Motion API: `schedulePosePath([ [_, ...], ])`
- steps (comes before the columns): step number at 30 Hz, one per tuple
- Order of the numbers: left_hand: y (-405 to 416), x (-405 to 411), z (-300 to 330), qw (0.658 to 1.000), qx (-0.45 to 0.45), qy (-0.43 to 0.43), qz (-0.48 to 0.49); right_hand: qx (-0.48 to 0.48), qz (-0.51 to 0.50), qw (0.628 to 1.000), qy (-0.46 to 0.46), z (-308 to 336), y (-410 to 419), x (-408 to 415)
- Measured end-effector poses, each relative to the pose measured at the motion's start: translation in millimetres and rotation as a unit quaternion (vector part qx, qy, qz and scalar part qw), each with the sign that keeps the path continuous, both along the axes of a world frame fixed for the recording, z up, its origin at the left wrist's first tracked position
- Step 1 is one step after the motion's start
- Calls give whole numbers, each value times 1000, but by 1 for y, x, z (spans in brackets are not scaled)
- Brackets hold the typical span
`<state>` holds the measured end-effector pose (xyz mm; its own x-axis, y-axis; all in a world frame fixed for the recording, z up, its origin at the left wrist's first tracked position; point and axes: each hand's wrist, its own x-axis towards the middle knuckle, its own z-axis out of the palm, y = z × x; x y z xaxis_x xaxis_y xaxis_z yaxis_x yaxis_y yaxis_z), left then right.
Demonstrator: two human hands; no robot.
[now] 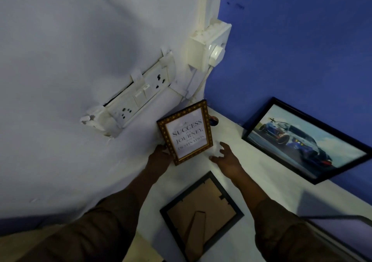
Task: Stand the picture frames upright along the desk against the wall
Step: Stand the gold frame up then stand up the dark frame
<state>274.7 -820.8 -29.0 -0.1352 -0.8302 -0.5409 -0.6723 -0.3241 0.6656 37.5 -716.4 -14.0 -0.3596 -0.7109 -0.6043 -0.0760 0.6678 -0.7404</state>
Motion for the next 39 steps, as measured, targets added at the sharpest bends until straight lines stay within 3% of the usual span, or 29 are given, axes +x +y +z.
schedulePosePath([
  [4,9,1,-9,999,31,-29,-9,7,4,999,35,8,31,6],
  [12,84,28,-41,958,72,-152,-234,181,-21,974,134,-24,141,13],
  [18,120,27,-53,925,-18,-237,-295,186,-20,968,164,-32,168,40],
  [23,132,29,-60,914,-110,-243,-306,172,-34,969,176,-32,173,45],
  [34,141,50,-69,904,-198,-214,-312,119,-45,986,106,-31,187,27],
  [39,148,50,-62,918,-198,-215,-267,52,-160,983,-67,-11,181,31],
])
